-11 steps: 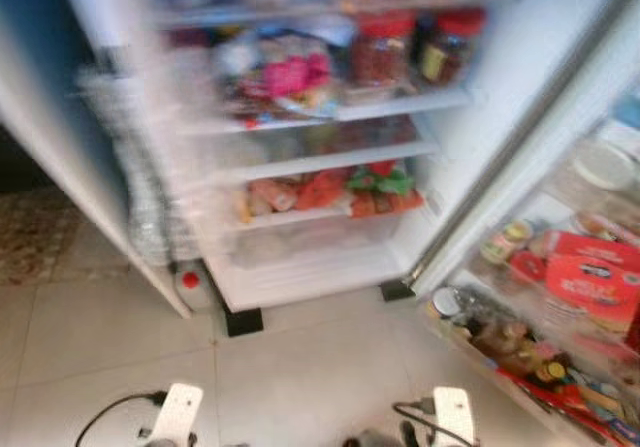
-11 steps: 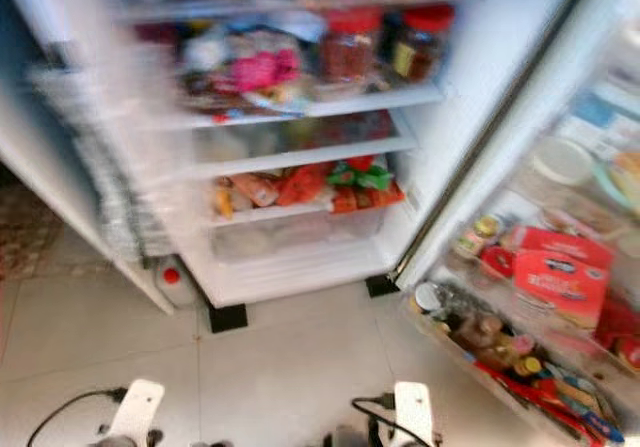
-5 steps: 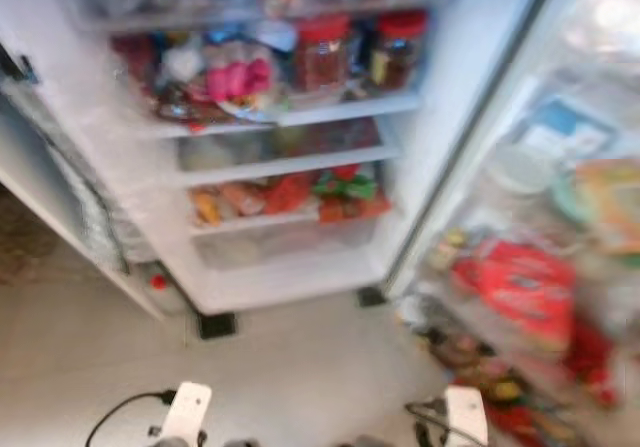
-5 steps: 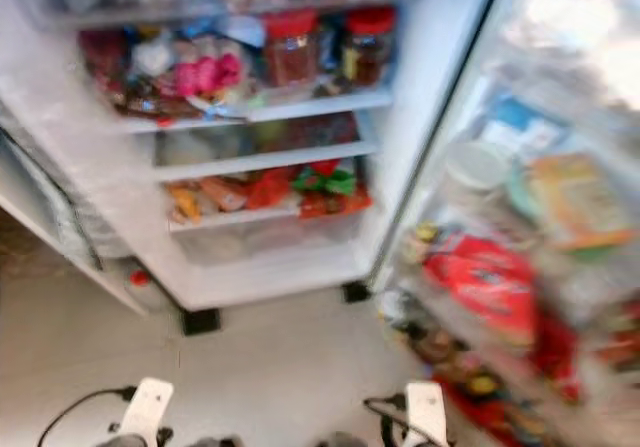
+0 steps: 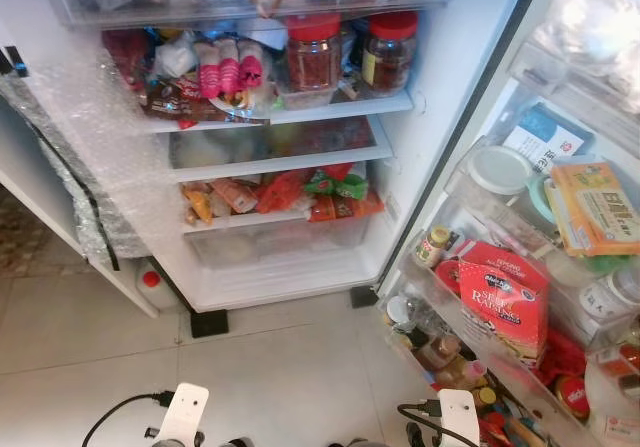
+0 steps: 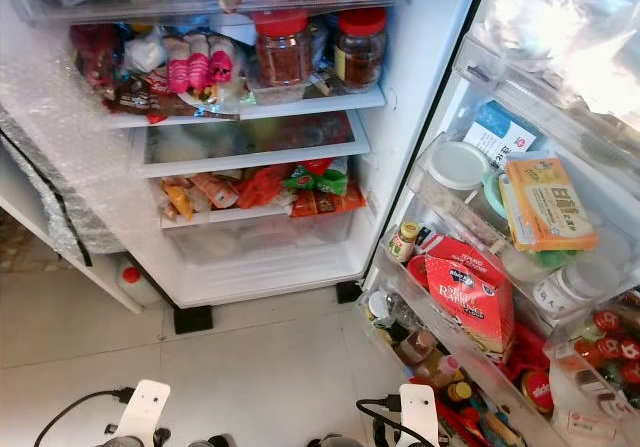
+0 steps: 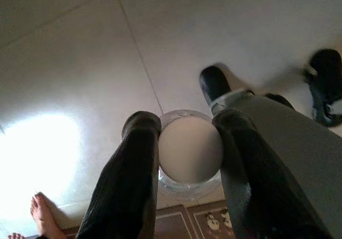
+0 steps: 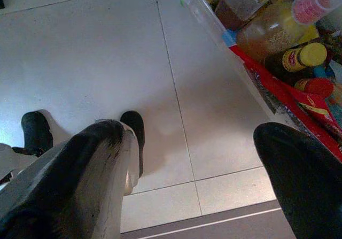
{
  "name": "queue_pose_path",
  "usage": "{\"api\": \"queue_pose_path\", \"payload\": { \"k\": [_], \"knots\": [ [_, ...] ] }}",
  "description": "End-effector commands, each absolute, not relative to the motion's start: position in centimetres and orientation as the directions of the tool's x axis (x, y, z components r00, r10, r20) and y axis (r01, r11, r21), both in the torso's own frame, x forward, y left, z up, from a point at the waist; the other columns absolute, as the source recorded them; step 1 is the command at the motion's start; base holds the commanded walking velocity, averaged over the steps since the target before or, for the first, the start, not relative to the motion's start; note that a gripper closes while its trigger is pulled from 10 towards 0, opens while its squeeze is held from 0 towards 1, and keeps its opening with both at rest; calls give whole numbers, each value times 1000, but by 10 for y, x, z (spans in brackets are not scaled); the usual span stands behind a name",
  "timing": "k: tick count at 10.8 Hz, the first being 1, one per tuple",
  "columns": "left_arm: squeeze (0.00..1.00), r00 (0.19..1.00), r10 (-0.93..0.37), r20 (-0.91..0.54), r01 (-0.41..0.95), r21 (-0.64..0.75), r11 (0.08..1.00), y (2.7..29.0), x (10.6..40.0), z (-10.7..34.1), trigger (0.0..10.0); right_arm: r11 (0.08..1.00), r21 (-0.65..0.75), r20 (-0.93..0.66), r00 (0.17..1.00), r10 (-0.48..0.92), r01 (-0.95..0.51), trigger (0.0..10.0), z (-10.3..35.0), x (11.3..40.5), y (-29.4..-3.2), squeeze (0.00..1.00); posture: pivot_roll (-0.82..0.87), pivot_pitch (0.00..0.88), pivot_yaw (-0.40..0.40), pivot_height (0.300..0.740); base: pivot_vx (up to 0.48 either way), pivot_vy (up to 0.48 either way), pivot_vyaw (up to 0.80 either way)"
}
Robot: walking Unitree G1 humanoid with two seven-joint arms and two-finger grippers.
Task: Restocking fridge
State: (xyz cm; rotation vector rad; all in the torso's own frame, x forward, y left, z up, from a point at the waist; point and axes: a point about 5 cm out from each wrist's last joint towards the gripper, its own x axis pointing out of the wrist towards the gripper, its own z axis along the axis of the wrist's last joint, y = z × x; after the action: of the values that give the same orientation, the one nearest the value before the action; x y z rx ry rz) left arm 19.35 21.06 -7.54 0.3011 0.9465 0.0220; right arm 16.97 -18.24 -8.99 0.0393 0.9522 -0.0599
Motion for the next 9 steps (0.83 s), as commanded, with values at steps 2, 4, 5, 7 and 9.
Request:
{"api": "queue_pose_path", "payload": {
  "k": [2,4,5,7,9],
  "knots": [
    [0,658,219,-720,72,350,934,216,191,-73,10000,998,5,-833,552,-34,69,10000,-94,161,-183,0,-152,188,-44,740,0,0,0],
    [0,756,245,-607,-10,364,931,215,196,-65,10000,998,3,-835,550,-35,69,10000,-94,161,-184,0,-153,196,-44,740,0,0,0],
    [0,799,227,-557,-32,337,941,213,198,-61,10000,998,3,-834,550,-35,69,10000,-94,161,-184,0,-150,199,-45,740,0,0,0],
    [0,943,152,-296,-68,276,959,219,266,-3,10000,998,2,-835,550,-35,67,10000,-94,161,-185,0,-148,199,-46,740,0,0,0],
    [0,991,82,-103,-55,241,969,194,285,35,10000,998,-1,-834,550,-36,62,10000,-94,161,-185,0,-147,202,-47,740,0,0,0]
  ]
}}
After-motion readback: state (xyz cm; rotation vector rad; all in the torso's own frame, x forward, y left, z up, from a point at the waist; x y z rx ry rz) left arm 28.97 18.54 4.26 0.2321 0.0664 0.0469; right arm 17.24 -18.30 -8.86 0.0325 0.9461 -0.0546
